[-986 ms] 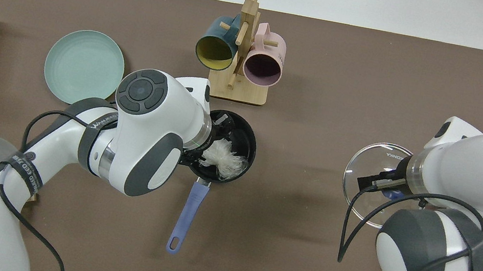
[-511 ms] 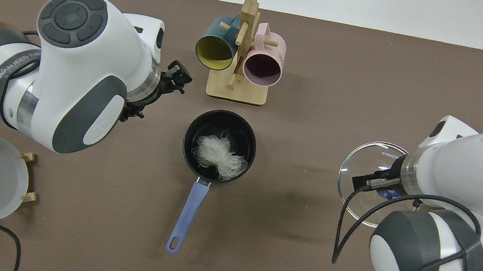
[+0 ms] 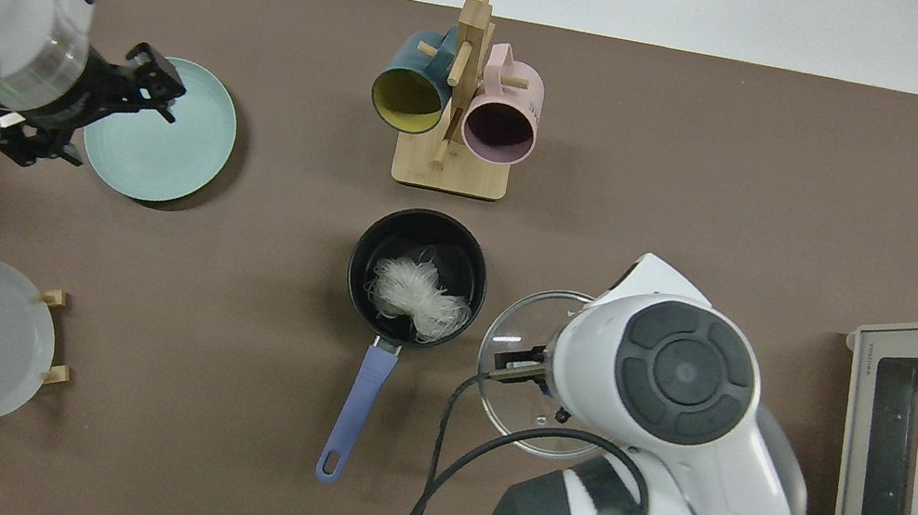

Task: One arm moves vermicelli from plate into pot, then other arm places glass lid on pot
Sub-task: 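Withdraw the left gripper while the right gripper lifts the glass lid, then carry the glass lid over the pot and lower it with the right gripper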

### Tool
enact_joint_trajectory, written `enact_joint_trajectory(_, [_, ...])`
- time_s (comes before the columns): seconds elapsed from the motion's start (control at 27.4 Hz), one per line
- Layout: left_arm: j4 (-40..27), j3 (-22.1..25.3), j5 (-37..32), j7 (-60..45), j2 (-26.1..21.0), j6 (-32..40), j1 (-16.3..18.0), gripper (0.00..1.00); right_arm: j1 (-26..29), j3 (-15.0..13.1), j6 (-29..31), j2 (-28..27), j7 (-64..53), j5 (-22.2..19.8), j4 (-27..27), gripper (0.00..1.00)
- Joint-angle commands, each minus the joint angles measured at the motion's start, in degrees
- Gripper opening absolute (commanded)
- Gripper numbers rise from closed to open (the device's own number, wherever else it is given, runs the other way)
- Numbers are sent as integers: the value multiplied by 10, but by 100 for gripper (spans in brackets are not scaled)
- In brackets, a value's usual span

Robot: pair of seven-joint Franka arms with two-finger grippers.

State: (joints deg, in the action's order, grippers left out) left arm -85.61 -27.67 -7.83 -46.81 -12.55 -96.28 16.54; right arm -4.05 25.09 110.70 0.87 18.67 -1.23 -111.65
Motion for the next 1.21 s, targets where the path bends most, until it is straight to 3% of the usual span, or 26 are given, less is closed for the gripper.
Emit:
enact_joint_trajectory(0.0, [-1,-2,12,63,42,37,37,100,5,47,0,-46,80,-20,46,0])
enact_joint_trajectory(0.18, [-3,-3,17,86,46,57,50,100,4,99,2,-93,167,-54,63,0])
enact_joint_trajectory(0.33, [-3,2,18,152,48,86,53,100,-4,120,4,-157,238,-111,107,0])
enact_joint_trajectory(0.44, [-4,7,28,214,59,94,83,100,-5,133,3,-191,254,-123,137,0])
enact_joint_trajectory(0.51, [-4,30,46,248,61,97,91,100,-5,134,2,-204,254,-123,155,0])
enact_joint_trajectory(0.58, [-4,81,55,289,65,97,78,100,-6,134,3,-220,255,-124,168,0])
enact_joint_trajectory(0.69, [-7,179,72,348,79,97,17,100,-11,134,7,-242,262,-138,180,0])
enact_joint_trajectory(0.88, [-24,360,110,371,94,64,-140,100,-12,134,28,-258,262,-151,181,0])
enact_joint_trajectory(0.99, [-24,384,105,370,92,34,-189,100,-15,134,43,-278,269,-164,187,0])
enact_joint_trajectory(1.17, [-25,374,92,371,88,-26,-196,100,-22,134,33,-315,284,-202,223,0])
